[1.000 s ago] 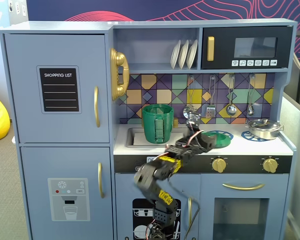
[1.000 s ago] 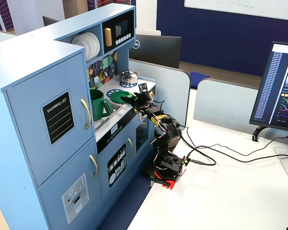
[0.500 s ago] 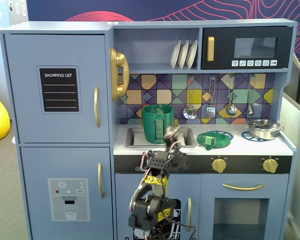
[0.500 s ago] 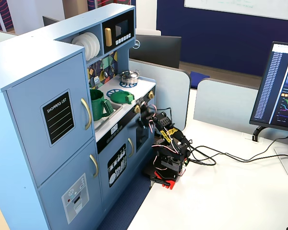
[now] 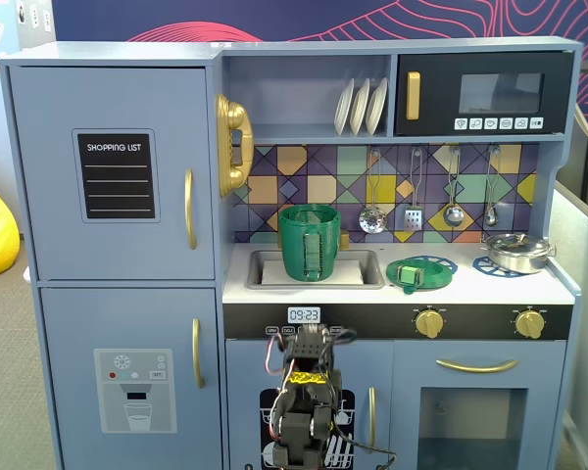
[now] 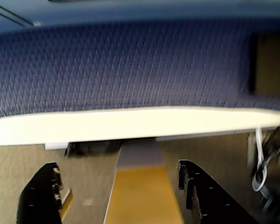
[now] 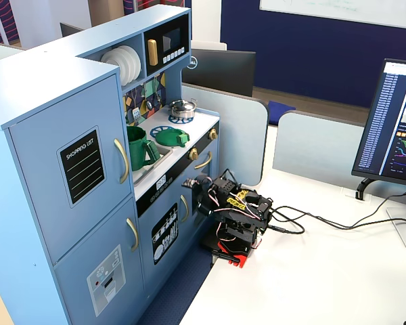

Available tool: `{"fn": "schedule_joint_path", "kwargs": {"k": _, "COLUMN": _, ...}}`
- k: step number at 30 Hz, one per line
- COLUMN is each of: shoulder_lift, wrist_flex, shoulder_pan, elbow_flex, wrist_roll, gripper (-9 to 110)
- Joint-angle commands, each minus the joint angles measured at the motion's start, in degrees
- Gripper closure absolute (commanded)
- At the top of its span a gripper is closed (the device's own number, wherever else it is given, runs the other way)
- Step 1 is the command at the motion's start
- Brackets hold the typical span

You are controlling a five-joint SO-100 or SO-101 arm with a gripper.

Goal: Take off the lid from the green recipient and place it on the counter

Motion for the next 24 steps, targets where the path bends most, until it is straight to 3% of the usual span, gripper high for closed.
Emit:
{"fn": "schedule_joint_path", "kwargs": {"k": 1, "shoulder_lift": 1.49, "wrist_flex": -2.64, "shoulder_pan": -1.32, "elbow_flex": 3.34, "wrist_roll": 1.23, "gripper": 80}}
{"fn": "schedule_joint_path", "kwargs": {"k": 7, "shoulder_lift": 1.05, "wrist_flex": -1.05, "shoulder_pan": -2.72, "elbow_flex": 3.43, "wrist_roll": 5.27, "gripper": 82}}
{"fn": "schedule_joint_path", "kwargs": {"k": 16, "shoulder_lift": 6.15, "wrist_flex": 13.10, "shoulder_pan": -0.09, "elbow_flex": 3.43, "wrist_roll": -2.90, "gripper": 82}}
{"fn": "schedule_joint_path", "kwargs": {"k": 19, "shoulder_lift": 6.15, "wrist_flex": 14.06, "shoulder_pan": 0.09, "elbow_flex": 3.43, "wrist_roll": 1.14, "gripper": 82}}
{"fn": "schedule_joint_path", "kwargs": {"k": 22, "shoulder_lift": 6.15, "wrist_flex": 15.56, "shoulder_pan": 0.09, "elbow_flex": 3.43, "wrist_roll": 12.04, "gripper": 82}}
{"fn": "schedule_joint_path", "kwargs": {"k": 24, "shoulder_lift": 6.15, "wrist_flex": 15.73, "shoulder_pan": 0.09, "elbow_flex": 3.43, "wrist_roll": 10.46, "gripper": 82}}
